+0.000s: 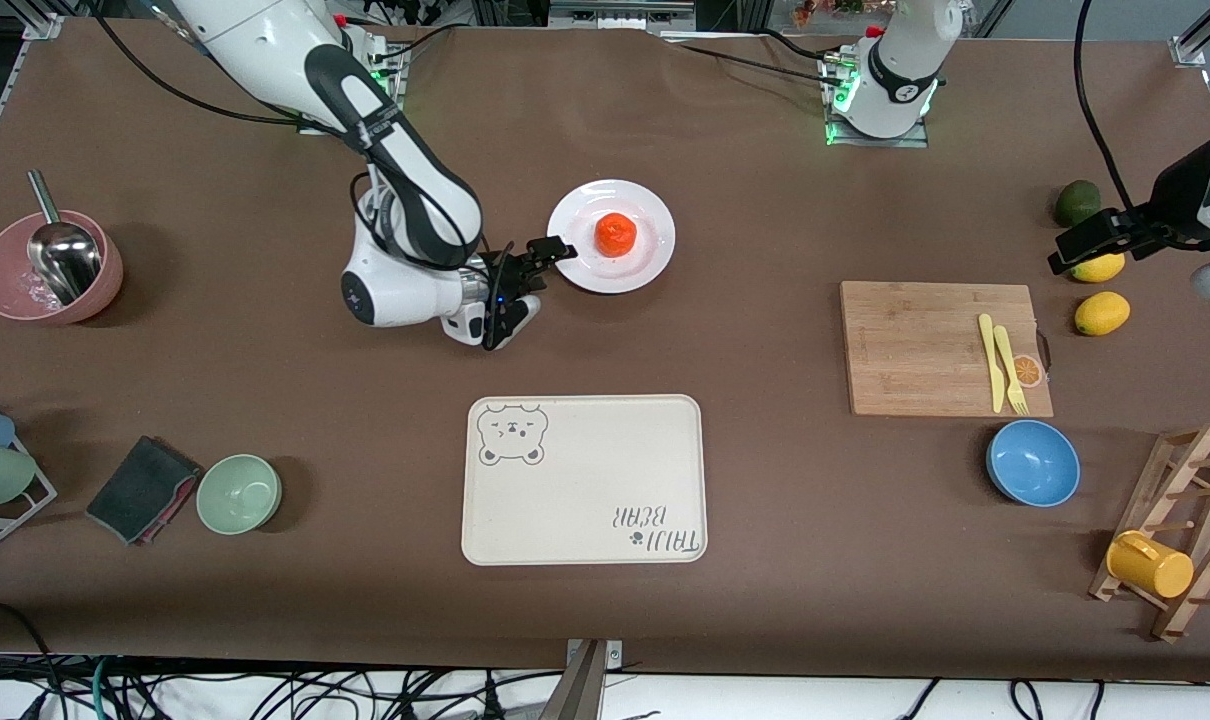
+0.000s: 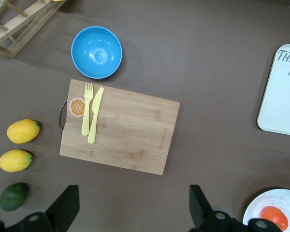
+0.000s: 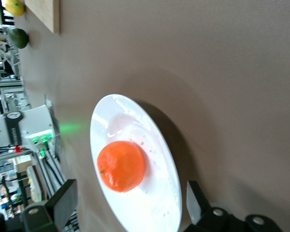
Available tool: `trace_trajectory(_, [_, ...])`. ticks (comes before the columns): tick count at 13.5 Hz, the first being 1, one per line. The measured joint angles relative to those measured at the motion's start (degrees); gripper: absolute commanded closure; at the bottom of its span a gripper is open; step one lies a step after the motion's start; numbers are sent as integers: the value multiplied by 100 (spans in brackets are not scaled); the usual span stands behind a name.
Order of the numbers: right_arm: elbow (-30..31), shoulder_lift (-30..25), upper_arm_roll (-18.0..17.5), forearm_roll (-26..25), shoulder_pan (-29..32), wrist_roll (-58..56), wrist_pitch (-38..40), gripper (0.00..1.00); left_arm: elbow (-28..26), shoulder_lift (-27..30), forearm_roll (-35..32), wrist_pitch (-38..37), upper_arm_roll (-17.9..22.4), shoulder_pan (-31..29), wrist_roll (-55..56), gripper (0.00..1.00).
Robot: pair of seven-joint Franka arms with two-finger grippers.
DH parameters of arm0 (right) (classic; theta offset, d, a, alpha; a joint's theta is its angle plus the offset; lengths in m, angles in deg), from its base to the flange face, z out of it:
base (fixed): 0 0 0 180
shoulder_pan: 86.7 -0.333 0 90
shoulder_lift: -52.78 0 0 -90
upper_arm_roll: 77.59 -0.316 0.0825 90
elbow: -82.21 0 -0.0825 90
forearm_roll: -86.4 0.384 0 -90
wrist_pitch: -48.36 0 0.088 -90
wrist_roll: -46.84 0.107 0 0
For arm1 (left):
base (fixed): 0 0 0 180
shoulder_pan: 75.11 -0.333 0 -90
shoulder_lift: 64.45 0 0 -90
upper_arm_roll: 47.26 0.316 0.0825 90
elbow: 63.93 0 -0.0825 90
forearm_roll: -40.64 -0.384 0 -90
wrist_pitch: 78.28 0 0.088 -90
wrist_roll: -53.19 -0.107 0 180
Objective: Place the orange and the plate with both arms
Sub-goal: 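Grip the white plate rim with the right gripper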
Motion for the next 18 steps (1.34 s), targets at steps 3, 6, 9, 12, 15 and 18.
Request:
trace_trajectory(3, [38, 189, -24, 73, -18, -192, -170, 1, 22, -21, 0, 0, 10, 2, 56, 0])
trace_trajectory(6, [71, 348, -24, 165, -17, -432, -185, 4, 125, -20, 0, 1, 10, 2, 216, 0])
trace_trajectory(9, [83, 402, -27, 170, -25, -472, -189, 17, 214, -20, 0, 1, 9, 3, 408, 0])
trace_trajectory(12, [103, 494, -42, 172, -113, -505, -289, 58, 216, -21, 0, 0, 9, 3, 487, 0])
trace_trajectory(15, [103, 519, -51, 173, -132, -518, -317, 68, 221, -21, 0, -186, 7, 3, 504, 0])
trace_trajectory(18, [103, 519, -52, 174, -171, -542, -317, 85, 223, -21, 0, -336, 7, 4, 514, 0])
